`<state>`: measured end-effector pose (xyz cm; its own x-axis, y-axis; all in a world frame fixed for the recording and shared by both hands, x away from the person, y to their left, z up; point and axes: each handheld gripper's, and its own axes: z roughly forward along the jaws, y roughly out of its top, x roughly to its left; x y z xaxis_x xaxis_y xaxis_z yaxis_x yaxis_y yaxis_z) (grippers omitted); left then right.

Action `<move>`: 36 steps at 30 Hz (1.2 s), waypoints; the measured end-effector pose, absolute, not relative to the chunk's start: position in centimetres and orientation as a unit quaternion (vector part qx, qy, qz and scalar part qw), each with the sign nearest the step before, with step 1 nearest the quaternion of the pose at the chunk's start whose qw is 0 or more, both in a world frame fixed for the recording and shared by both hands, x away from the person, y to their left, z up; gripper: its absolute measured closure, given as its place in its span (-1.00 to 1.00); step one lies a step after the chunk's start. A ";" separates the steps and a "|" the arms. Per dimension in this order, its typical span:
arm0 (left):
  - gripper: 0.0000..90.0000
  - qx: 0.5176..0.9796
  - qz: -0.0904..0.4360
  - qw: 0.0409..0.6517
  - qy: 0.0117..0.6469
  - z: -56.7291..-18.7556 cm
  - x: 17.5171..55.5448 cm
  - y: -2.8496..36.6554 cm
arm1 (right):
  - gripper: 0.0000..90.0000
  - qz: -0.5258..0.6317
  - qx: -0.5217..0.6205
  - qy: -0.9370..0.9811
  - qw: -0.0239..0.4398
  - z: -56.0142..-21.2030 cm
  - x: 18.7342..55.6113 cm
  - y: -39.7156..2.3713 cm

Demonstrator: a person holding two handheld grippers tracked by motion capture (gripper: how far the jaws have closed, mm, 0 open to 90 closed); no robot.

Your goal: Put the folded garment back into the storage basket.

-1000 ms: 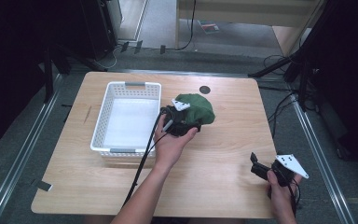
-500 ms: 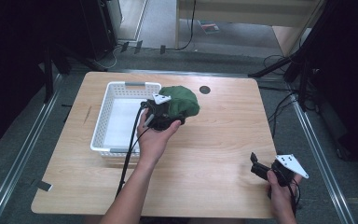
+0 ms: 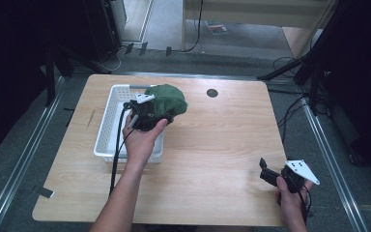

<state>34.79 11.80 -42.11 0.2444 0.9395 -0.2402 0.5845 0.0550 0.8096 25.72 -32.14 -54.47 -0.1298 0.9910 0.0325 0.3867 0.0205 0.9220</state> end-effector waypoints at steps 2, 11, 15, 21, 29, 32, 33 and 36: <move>-0.25 0.654 0.205 0.436 0.583 -42.2 34.8 12.1 | -0.98 0.425 0.556 0.620 0.356 -54.5 25.7 -32.1; -0.25 0.626 0.208 0.436 0.613 -42.9 35.5 15.4 | -0.98 0.426 0.556 0.619 0.356 -54.5 25.7 -32.1; -0.25 0.617 0.209 0.433 0.623 -43.7 36.1 16.6 | -0.98 0.425 0.556 0.619 0.356 -54.5 25.7 -32.1; -0.25 0.616 0.218 0.424 0.627 -45.2 37.0 17.7 | -0.98 0.425 0.556 0.619 0.357 -54.5 25.7 -32.1; -0.25 0.614 0.223 0.405 0.640 -46.9 38.3 18.7 | -0.98 0.425 0.556 0.619 0.356 -54.5 25.7 -32.1; -0.25 0.619 0.230 0.391 0.641 -47.3 38.5 18.6 | -0.98 0.425 0.556 0.619 0.356 -54.5 25.7 -32.1; -0.25 0.620 0.227 0.386 0.644 -47.5 38.7 18.6 | -0.98 0.425 0.557 0.619 0.356 -54.5 25.7 -32.1; -0.25 0.622 0.228 0.373 0.649 -47.9 39.0 18.6 | -0.98 0.425 0.556 0.619 0.356 -54.5 25.7 -32.1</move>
<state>38.95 18.61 -47.90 0.0527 0.9783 -0.2002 0.6373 0.1214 0.7610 25.71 -32.12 -54.47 -0.1282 0.9913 0.0309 0.3855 0.0211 0.9225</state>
